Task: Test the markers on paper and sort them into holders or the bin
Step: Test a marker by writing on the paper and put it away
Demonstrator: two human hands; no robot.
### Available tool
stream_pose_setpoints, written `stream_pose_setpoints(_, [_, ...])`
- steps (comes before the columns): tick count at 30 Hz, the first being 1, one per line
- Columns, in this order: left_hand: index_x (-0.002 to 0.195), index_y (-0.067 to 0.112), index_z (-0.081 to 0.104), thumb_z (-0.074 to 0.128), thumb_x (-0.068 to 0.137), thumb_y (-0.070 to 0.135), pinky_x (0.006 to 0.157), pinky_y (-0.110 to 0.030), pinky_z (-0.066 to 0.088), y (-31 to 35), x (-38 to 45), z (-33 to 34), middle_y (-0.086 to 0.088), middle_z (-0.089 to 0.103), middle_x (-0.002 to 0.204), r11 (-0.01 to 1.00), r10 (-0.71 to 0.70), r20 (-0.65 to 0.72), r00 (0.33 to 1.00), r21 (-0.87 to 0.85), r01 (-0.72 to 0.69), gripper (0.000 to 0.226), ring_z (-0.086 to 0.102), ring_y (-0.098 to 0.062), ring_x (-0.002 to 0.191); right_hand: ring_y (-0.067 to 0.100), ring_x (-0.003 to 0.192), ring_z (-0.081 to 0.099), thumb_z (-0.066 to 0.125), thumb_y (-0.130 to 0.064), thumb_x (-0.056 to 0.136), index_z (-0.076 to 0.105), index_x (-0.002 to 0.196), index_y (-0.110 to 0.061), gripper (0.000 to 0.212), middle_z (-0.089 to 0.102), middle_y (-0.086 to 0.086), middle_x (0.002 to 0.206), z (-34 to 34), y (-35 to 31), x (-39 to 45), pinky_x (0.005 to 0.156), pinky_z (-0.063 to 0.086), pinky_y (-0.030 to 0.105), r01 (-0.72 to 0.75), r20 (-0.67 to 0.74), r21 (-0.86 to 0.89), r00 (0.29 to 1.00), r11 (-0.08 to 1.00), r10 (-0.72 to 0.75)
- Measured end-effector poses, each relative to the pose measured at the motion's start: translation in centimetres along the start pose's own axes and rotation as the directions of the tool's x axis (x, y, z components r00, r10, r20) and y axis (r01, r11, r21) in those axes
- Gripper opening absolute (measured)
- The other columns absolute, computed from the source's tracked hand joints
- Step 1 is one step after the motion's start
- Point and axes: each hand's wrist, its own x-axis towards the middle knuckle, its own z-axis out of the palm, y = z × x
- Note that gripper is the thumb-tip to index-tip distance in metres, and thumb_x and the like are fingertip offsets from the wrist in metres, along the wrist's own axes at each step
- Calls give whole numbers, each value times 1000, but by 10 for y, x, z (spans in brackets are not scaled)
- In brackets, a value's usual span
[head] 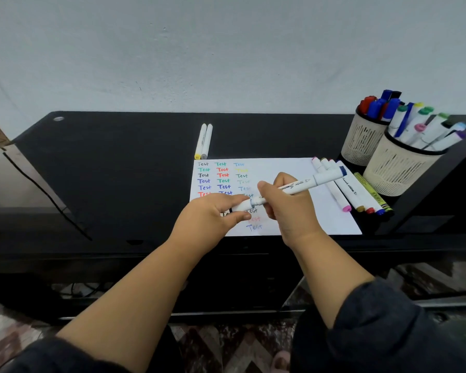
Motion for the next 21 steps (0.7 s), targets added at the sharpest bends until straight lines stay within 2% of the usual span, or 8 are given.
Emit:
stream_pose_setpoints(2, [118, 33, 64, 66, 85, 33, 87, -19, 41, 0, 0, 1, 13, 66, 110, 1000, 19, -14, 1000, 21, -19, 34, 54, -4, 103, 6, 40, 34, 62, -10, 85, 34, 59, -16, 39, 36, -5, 46, 4, 1, -1, 47, 31, 22, 5, 13, -22, 1000, 1000, -5])
stream_pose_setpoints(6, [120, 31, 63, 66, 84, 35, 76, -8, 37, -2, 3, 0, 14, 65, 108, 999, -11, -48, 999, 36, 13, 36, 51, 1, 95, 3, 36, 32, 67, -18, 86, 38, 67, -18, 35, 37, -13, 42, 5, -3, 1, 39, 27, 17, -37, 99, 32, 995, 999, 33])
stream_pose_setpoints(9, [117, 30, 65, 67, 84, 32, 82, -17, 43, -1, 4, -2, 14, 64, 101, 999, -42, -83, 996, -10, 41, 34, 53, -1, 93, 6, 40, 34, 65, -21, 88, 43, 66, -15, 31, 43, -4, 46, 3, -6, 3, 40, 28, 18, -92, 164, 78, 983, 993, 78])
stream_pose_setpoints(13, [113, 31, 67, 68, 84, 29, 84, -22, 46, 0, 3, -6, 17, 60, 93, 999, -42, -73, 996, -30, 40, 30, 56, -5, 94, 10, 41, 39, 63, -15, 89, 42, 63, -16, 33, 49, 2, 46, 0, -8, 5, 41, 30, 19, -86, 140, 94, 988, 992, 73])
stream_pose_setpoints(17, [111, 35, 68, 68, 84, 31, 84, -20, 44, 2, 5, -10, 15, 64, 100, 997, -67, -19, 998, -30, 67, 28, 55, -4, 96, 14, 43, 39, 63, -13, 88, 34, 59, -17, 41, 45, 1, 43, -1, -6, 6, 45, 32, 23, -67, 111, 71, 992, 995, 59])
stream_pose_setpoints(21, [118, 30, 65, 68, 83, 33, 91, -22, 43, 2, 8, -16, 17, 63, 113, 988, -137, 39, 990, -61, 139, 35, 54, -2, 104, 12, 41, 40, 60, -9, 89, 33, 59, -16, 41, 42, 0, 42, -1, -7, 10, 46, 33, 23, -86, 192, 89, 979, 992, 68])
